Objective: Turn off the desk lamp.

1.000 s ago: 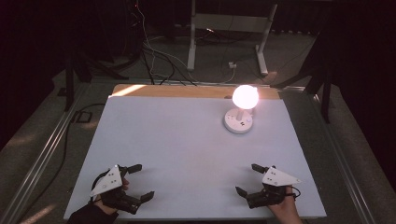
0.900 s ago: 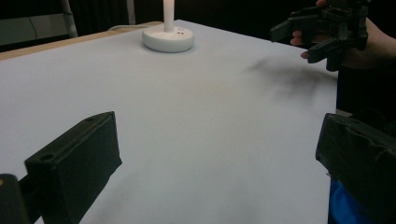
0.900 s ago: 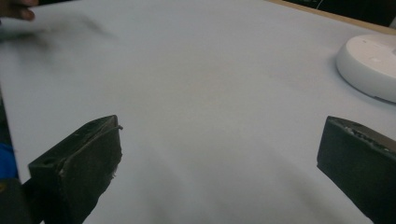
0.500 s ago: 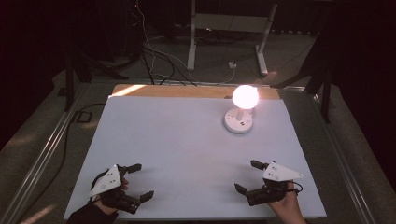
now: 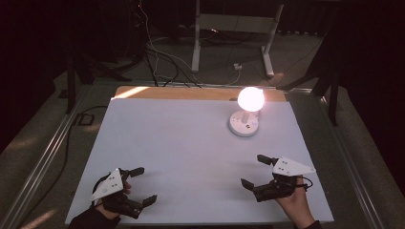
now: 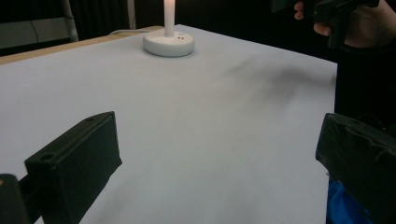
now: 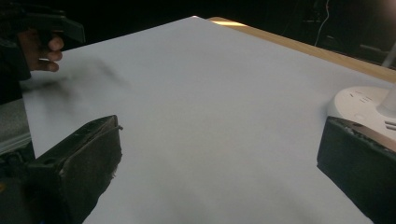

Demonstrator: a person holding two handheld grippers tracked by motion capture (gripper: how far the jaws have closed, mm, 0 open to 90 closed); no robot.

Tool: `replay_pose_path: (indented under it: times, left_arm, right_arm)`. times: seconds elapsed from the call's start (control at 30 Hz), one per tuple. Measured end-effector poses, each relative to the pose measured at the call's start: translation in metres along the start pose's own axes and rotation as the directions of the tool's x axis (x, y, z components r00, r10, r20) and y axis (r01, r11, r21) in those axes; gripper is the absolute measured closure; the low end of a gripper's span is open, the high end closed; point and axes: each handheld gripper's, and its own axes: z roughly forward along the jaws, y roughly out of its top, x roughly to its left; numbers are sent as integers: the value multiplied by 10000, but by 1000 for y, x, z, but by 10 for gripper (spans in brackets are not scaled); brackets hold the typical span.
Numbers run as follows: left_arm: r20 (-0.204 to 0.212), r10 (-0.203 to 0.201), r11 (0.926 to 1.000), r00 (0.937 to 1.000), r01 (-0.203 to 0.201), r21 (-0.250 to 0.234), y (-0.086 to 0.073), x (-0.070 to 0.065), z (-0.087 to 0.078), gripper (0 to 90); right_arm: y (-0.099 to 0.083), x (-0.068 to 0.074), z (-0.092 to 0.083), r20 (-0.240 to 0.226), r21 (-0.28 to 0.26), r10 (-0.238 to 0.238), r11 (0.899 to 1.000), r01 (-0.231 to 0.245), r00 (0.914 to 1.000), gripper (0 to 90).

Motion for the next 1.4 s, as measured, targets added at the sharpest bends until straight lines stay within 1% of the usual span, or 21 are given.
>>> replay_pose_path:
  times: [0.13,0.37,0.57,0.67,0.8,1.0,1.23,1.4]
  left_arm:
    - [6,-14,10000,10000,14,-10,0,0,0,5]
    - [-6,-16,10000,10000,16,-7,0,0,0,5]
    - [7,-20,10000,10000,20,-27,0,0,0,5]
    - [3,-36,10000,10000,36,-25,0,0,0,5]
    - [7,-22,10000,10000,22,-3,0,0,0,5]
    - [12,-29,10000,10000,29,-17,0,0,0,5]
    - [3,-19,10000,10000,19,-15,0,0,0,5]
    - [11,-28,10000,10000,28,-22,0,0,0,5]
  right_arm:
    - [5,-2,3,-90,-13,5,10000,-5,10000,0]
    - [18,-7,9,-102,-137,-155,9998,154,9998,0]
    - [22,-12,14,-16,-139,-153,9998,153,9999,0]
    - [25,-16,16,-46,-184,-64,9998,63,10000,0]
    - [30,-19,19,-65,-131,-126,9998,125,9999,0]
    - [37,-26,22,6,-206,-116,9997,117,9999,0]
    - [47,-34,24,145,-413,-48,9991,54,9999,0]
    - [51,-39,27,186,-444,2,9990,6,9998,0]
